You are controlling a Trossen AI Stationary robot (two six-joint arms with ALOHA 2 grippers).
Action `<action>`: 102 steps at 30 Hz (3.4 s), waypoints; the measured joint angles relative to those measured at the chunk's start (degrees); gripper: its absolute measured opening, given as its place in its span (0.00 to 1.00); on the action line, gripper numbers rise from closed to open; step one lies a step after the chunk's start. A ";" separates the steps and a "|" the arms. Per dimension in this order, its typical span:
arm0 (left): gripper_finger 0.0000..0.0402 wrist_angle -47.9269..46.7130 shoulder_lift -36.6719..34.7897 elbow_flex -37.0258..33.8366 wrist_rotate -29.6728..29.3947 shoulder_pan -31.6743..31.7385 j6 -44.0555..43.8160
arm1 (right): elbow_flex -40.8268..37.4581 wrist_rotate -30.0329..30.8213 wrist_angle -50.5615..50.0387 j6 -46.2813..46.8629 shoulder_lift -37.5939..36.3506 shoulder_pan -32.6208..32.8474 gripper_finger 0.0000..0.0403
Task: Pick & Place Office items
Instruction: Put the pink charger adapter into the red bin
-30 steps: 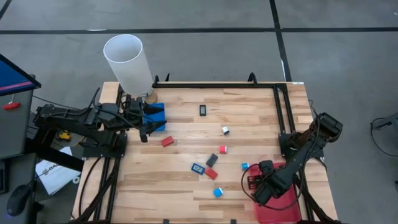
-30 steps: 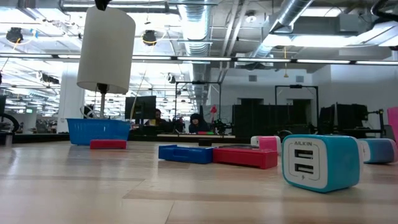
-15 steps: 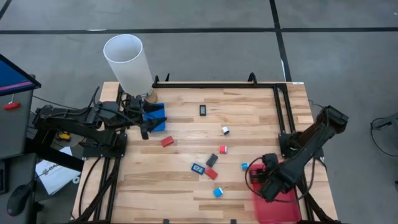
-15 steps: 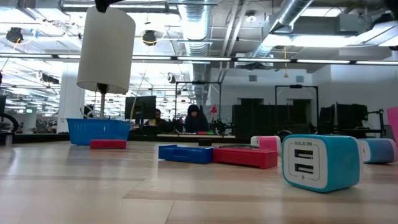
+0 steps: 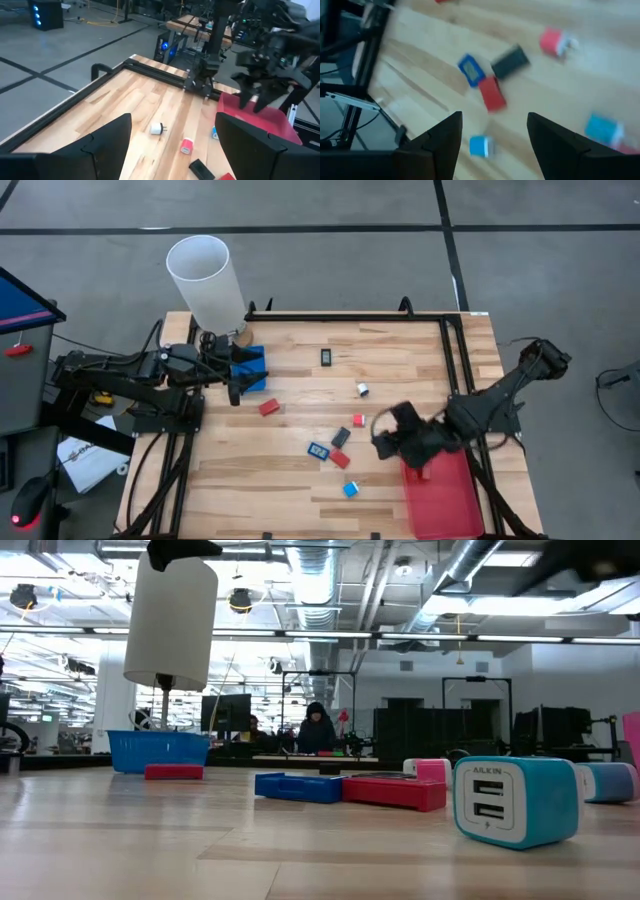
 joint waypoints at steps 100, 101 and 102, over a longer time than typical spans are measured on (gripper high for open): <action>0.71 -7.16 0.22 0.00 1.24 -6.55 -2.75 | -0.04 -35.20 -26.63 25.34 1.45 17.70 0.30; 0.71 -7.15 0.22 0.01 1.24 -6.54 -2.75 | -0.04 -34.92 -27.22 28.28 2.36 18.43 0.30; 0.71 -7.09 0.22 0.00 1.24 -6.55 -2.75 | -0.04 -34.92 -27.88 30.63 3.24 19.00 0.30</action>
